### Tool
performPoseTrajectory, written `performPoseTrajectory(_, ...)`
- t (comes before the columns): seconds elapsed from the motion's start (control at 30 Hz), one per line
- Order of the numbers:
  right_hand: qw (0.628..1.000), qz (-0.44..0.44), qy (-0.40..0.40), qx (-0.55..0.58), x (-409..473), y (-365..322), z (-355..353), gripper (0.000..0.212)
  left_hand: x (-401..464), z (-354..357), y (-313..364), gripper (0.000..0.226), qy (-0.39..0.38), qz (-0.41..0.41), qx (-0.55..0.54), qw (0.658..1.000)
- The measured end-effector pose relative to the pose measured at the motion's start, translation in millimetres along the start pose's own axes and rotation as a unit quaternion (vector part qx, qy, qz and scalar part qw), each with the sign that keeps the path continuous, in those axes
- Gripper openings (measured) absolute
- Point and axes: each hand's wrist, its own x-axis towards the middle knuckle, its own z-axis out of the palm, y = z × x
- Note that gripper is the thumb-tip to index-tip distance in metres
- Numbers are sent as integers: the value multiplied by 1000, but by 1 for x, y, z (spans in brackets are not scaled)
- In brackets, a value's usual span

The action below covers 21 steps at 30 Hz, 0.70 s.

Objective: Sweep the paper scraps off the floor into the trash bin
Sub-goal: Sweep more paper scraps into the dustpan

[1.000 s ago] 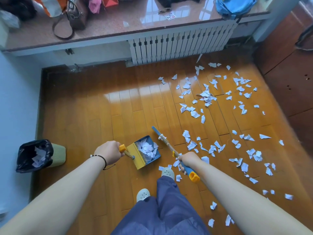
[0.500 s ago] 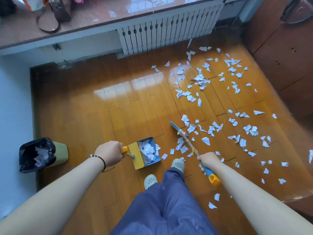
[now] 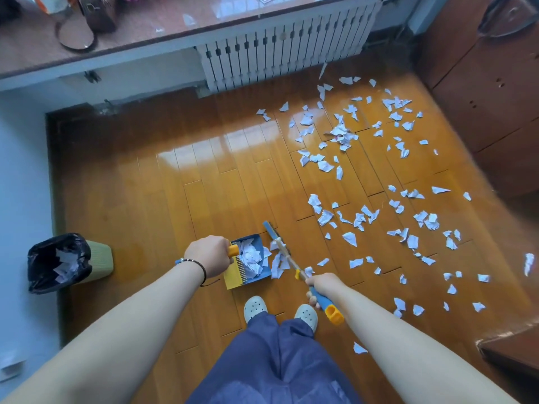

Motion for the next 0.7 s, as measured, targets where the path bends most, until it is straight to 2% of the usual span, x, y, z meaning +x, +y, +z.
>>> performPoseTrajectory(0.1, 1000, 3, -24, 11, -11, -4, -22, 16, 0, -5, -2, 22, -4, -7, 0, 1000)
performPoseTrajectory(0.23, 999, -16, -15, -28, -23, -3, -35, 18, -4, -3, -9, 20, -13, -10, 2, 1000)
performPoseTrajectory(0.4, 998, -45, 27, -31, -28, 2, -39, 15, -7, -10, -18, 19, -20, -4, 26, 999)
performPoseTrajectory(0.7, 991, -33, 125, -13, -17, 35, -53, 14, -15, -8, -23, 18, -41, 47, 112, 992)
